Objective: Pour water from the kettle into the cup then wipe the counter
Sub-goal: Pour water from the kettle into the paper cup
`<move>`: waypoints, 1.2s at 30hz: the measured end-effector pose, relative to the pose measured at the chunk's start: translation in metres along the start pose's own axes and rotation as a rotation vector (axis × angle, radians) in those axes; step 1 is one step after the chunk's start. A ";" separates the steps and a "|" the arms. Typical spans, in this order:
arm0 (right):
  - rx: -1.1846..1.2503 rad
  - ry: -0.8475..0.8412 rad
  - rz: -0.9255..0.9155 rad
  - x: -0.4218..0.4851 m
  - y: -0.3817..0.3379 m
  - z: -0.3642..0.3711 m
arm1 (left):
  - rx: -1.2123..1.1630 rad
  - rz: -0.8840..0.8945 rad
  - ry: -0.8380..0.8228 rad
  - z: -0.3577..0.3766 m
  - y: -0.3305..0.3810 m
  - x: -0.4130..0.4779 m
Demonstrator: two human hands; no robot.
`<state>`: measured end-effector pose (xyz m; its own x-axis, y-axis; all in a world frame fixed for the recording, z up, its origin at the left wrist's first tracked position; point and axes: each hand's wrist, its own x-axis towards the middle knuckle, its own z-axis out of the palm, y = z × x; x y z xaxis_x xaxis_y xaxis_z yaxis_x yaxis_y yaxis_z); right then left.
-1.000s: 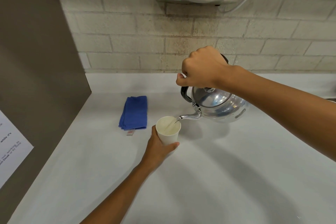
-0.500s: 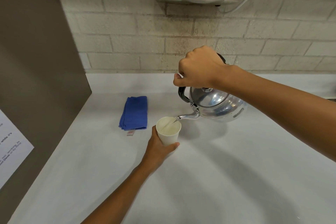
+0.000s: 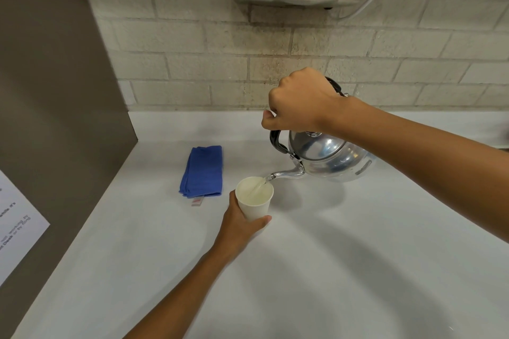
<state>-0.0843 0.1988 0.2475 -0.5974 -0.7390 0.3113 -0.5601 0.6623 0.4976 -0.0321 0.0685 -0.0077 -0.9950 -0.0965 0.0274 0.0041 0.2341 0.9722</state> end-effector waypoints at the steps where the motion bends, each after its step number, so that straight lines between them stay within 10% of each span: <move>1: 0.004 0.000 0.000 0.001 0.000 0.000 | -0.001 0.000 0.003 0.000 0.000 0.000; 36: -0.001 0.011 -0.025 0.001 0.001 -0.001 | 0.006 0.005 -0.009 0.001 0.001 0.000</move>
<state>-0.0852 0.1985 0.2495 -0.5769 -0.7566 0.3077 -0.5741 0.6436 0.5061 -0.0326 0.0694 -0.0065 -0.9958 -0.0865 0.0300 0.0084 0.2401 0.9707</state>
